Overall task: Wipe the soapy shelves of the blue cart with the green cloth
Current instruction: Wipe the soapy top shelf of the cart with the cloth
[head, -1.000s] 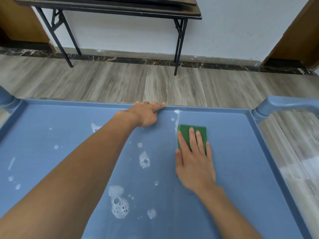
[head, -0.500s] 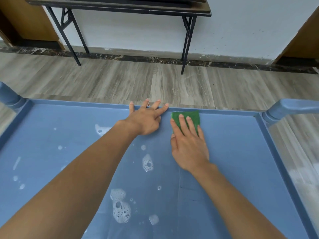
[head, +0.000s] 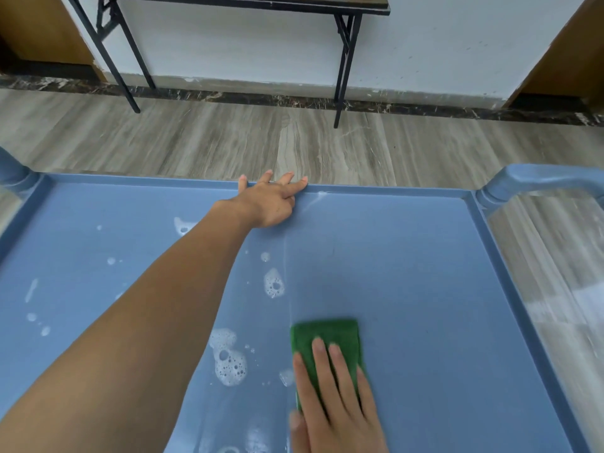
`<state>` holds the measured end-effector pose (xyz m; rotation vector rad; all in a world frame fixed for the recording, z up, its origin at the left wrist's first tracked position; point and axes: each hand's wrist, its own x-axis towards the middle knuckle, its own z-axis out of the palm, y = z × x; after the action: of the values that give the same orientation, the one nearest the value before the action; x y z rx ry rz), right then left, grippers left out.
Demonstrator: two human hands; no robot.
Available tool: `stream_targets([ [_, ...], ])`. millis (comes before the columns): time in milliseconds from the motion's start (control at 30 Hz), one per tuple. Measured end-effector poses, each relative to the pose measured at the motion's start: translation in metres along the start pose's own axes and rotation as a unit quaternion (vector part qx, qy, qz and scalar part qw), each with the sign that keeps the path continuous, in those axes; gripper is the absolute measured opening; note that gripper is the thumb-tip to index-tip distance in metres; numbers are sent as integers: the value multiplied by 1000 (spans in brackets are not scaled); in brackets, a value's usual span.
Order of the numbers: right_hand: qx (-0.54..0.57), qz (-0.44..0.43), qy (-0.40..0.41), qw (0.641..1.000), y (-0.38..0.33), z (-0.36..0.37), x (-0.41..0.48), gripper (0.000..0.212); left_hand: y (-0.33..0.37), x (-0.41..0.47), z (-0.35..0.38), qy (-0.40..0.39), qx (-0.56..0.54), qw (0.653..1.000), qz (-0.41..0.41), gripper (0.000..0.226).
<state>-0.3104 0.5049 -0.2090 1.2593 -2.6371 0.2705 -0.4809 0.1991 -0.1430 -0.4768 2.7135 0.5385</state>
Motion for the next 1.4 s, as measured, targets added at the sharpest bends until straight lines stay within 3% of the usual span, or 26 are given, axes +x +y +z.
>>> stream_targets([
  [133, -161, -6, 37, 986, -6, 4, -56, 39, -3, 2, -3, -15, -4, 1000, 4, 56],
  [233, -224, -14, 80, 971, -6, 6, -71, 54, -8, 1, -12, -27, -10, 1000, 9, 53],
  [367, -121, 34, 63, 990, -18, -2, -59, 36, -35, -9, -27, 9, 10, 997, -71, 57],
  [567, 52, 81, -6, 995, 24, -34, 7, 58, -77, -17, -26, 5, 58, 996, -62, 56],
  [733, 49, 139, -106, 983, 75, -11, 105, 60, -89, -7, -26, 13, 43, 998, -41, 55],
  [833, 52, 155, -108, 981, 93, 8, 167, 57, -91, -6, -15, 34, 42, 998, -26, 54],
  [1100, 15, 127, -104, 986, 83, 34, 239, 59, -93, -5, -9, 49, 34, 998, -22, 55],
  [1400, 13, -19, -136, 990, 68, 28, 244, 58, -97, 1, -4, 47, 36, 998, -21, 57],
])
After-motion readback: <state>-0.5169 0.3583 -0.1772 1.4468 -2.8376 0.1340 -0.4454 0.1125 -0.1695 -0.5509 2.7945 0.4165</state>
